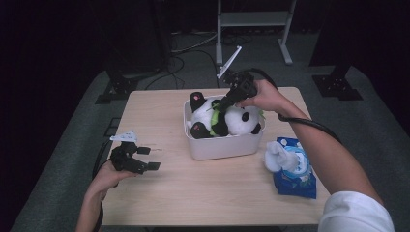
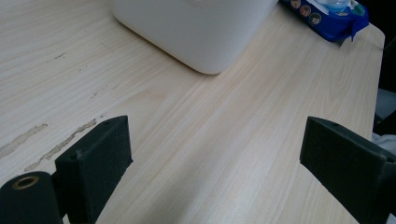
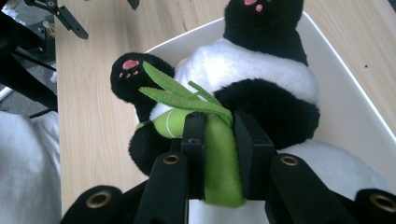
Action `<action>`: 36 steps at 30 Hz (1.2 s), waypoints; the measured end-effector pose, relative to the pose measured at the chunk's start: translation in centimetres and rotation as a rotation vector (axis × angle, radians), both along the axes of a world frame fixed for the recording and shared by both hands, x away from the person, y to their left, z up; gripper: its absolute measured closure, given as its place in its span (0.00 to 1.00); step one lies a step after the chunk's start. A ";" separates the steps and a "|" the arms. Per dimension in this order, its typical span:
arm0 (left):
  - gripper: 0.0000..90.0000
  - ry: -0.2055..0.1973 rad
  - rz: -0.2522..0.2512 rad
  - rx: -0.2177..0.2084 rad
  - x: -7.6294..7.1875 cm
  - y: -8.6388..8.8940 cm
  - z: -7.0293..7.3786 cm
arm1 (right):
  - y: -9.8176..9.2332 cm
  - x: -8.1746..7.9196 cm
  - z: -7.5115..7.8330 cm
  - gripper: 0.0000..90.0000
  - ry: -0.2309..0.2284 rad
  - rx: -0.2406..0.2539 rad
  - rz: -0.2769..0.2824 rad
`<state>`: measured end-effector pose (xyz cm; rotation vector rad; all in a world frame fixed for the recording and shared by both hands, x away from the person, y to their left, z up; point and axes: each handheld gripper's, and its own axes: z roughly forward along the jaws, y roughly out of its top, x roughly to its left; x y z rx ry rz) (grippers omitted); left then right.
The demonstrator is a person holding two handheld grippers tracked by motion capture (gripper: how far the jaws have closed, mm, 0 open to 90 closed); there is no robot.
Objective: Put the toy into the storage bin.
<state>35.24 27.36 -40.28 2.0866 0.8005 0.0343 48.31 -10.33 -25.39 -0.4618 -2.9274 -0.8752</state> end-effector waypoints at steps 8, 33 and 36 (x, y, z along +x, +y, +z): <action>0.09 -0.002 -0.006 -0.002 -0.1 -0.1 0.1 | 0.4 0.0 -0.8 0.83 0.009 -0.016 -0.008; 0.09 0.005 -0.008 0.002 0.0 -0.2 -0.1 | 1.3 1.9 -2.1 0.83 -0.019 -0.033 -0.055; 0.09 0.008 -0.007 -0.001 0.0 -0.1 -0.1 | 1.5 2.0 -3.1 0.83 0.003 -0.044 -0.049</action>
